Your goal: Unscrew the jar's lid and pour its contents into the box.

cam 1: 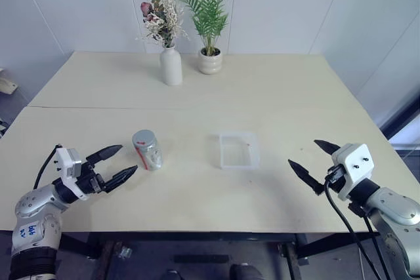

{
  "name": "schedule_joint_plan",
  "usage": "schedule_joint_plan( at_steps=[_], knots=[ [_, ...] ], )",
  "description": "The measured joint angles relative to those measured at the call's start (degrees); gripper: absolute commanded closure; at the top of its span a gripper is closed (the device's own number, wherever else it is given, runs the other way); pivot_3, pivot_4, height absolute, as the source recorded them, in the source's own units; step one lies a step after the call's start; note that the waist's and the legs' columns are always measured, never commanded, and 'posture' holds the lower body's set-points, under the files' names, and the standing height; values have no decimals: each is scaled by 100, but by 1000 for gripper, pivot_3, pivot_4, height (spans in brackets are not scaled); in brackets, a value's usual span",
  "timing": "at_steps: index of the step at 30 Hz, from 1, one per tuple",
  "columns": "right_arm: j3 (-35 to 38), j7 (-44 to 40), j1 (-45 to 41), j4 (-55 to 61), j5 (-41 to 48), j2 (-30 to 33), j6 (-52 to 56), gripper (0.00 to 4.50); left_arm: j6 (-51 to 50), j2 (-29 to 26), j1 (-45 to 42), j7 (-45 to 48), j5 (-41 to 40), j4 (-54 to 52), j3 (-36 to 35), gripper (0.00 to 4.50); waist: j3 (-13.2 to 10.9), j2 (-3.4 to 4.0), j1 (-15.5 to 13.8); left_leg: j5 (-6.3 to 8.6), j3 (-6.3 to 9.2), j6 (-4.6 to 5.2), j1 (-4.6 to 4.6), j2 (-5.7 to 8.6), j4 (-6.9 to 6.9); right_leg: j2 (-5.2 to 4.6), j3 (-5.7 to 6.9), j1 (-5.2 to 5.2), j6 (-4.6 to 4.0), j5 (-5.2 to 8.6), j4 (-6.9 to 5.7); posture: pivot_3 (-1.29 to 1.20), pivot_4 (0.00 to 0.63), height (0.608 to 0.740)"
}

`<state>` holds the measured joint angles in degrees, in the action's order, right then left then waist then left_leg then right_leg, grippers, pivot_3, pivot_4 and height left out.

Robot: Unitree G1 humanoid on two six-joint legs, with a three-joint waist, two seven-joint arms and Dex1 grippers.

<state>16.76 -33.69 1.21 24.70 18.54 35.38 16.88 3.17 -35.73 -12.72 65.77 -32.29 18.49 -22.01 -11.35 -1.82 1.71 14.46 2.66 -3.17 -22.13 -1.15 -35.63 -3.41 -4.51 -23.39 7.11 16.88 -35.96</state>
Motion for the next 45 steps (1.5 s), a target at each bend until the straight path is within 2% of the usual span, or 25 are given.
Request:
schedule_joint_plan(
  at_steps=[17, 21, 27, 36, 45],
  knots=[
    [-343, 45, -313, 4, -6, -146, 94, 0, -176, 4, 693, -563, 0, -876, -52, 17, 0, 0, 3, 0, -10, 0, 1, 0, -5, 1, -16, 0, 1, -1, 1, 0, 150, 740],
    [-510, 31, -397, -13, -5, -169, 113, 0, -177, 203, 786, -1185, 205, -1144, -45, 17, 0, 0, -4, 0, -12, 0, 0, 3, -8, -1, -22, 1, 1, -1, 5, 0, 150, 740],
    [-567, 11, -557, -19, 2, -175, 194, 0, -250, 215, 850, -1463, 360, -1384, 115, 17, 0, 0, -5, 0, -15, 0, -1, 4, -10, -1, -25, 0, 1, -1, 4, 0, 150, 740],
    [-713, 14, -643, -20, 0, -175, 226, 0, -270, 292, 615, -1674, 558, -1377, 324, 17, 0, 0, -7, 0, -17, 0, -2, 5, -17, 0, -27, 1, 1, -1, 4, 0, 150, 740],
    [-693, 31, -538, 20, -1, -174, 338, 0, -275, 362, 8, -1821, 785, -925, 623, 17, 0, 0, -3, 0, -19, 0, -4, 9, -24, 0, -31, 1, 21, -12, 4, 0, 150, 740]
  ],
)
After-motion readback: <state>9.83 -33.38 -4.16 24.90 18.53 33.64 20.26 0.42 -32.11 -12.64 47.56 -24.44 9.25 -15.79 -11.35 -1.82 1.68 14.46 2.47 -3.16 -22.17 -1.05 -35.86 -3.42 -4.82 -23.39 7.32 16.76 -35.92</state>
